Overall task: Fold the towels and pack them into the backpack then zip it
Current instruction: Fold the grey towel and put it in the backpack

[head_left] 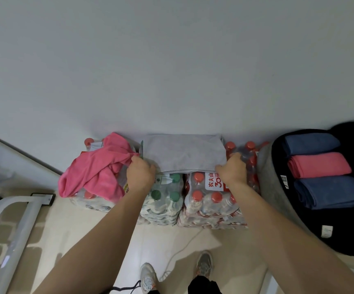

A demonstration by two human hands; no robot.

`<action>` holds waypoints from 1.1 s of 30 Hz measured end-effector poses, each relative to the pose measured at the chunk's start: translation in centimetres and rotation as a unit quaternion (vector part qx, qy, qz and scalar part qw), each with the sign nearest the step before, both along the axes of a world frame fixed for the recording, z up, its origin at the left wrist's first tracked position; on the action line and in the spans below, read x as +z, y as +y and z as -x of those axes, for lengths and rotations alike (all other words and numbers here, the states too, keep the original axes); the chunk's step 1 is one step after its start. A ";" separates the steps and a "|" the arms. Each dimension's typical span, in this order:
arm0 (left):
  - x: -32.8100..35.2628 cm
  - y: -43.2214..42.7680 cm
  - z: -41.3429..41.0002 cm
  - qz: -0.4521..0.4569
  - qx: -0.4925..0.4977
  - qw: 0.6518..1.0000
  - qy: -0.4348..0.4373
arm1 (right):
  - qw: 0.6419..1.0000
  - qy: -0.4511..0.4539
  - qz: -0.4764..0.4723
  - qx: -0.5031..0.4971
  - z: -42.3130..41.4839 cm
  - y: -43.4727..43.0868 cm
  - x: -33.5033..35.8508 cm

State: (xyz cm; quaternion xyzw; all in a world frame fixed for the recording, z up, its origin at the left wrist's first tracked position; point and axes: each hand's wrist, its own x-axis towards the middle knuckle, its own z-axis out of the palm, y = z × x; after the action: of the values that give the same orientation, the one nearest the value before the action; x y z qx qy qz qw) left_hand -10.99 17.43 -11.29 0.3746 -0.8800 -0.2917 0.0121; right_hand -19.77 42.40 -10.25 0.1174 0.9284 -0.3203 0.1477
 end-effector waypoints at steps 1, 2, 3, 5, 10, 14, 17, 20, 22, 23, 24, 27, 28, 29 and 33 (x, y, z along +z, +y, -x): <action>0.2 0.0 0.1 -0.003 -0.001 1.000 -0.018 | 1.000 -0.013 0.000 0.004 0.0 0.0 0.0; 0.4 -0.1 0.2 -0.002 -0.007 1.000 -0.030 | 1.000 -0.027 0.001 0.011 -0.1 0.0 0.2; 0.5 -0.1 0.3 -0.007 -0.014 0.999 -0.041 | 0.999 -0.038 0.005 0.017 -0.2 0.0 0.5; 0.8 0.0 0.3 -0.026 -0.024 0.998 -0.051 | 0.998 -0.049 0.019 0.028 -0.6 -0.2 1.1; 2.9 -0.1 0.3 -0.109 0.012 0.993 0.033 | 0.995 -0.007 0.101 -0.020 -0.7 -0.2 3.3; 7.4 -1.6 1.6 -0.166 0.061 0.976 0.130 | 0.982 0.073 0.156 -0.072 -0.1 -0.8 7.7; 10.5 -3.3 2.2 -0.163 0.081 0.970 0.163 | 0.987 0.102 0.122 -0.035 0.9 -0.8 10.4; 12.4 -4.4 2.2 -0.113 0.062 0.979 0.159 | 0.992 0.106 0.066 0.014 1.0 -0.7 12.3; 13.1 -4.6 2.2 -0.109 0.049 0.979 0.166 | 0.989 0.129 0.061 0.030 0.7 -0.9 13.4; 13.4 -4.7 2.3 -0.111 0.045 0.978 0.171 | 0.987 0.140 0.067 0.032 0.7 -1.1 13.9; 13.7 -4.8 2.3 -0.117 0.041 0.976 0.177 | 0.985 0.149 0.078 0.033 0.6 -1.2 14.3; 14.5 -5.1 2.4 -0.149 0.040 0.965 0.210 | 0.978 0.175 0.111 0.020 0.7 -1.1 15.0; 14.5 -5.1 2.3 -0.157 0.038 0.963 0.214 | 0.978 0.173 0.121 0.011 0.5 -1.1 15.0; 14.3 -5.0 2.0 -0.166 0.032 0.963 0.211 | 0.978 0.166 0.125 0.006 0.3 -0.9 14.5; 9.8 -4.0 -0.5 -0.145 -0.023 0.981 0.129 | 0.993 0.092 0.076 0.010 -2.3 -0.1 9.8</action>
State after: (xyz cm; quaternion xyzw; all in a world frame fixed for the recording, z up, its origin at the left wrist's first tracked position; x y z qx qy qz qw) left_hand -10.46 13.38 -1.46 0.3111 -0.8276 -0.4627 0.0644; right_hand -17.49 42.29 -0.41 0.0663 0.9121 -0.3979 0.0730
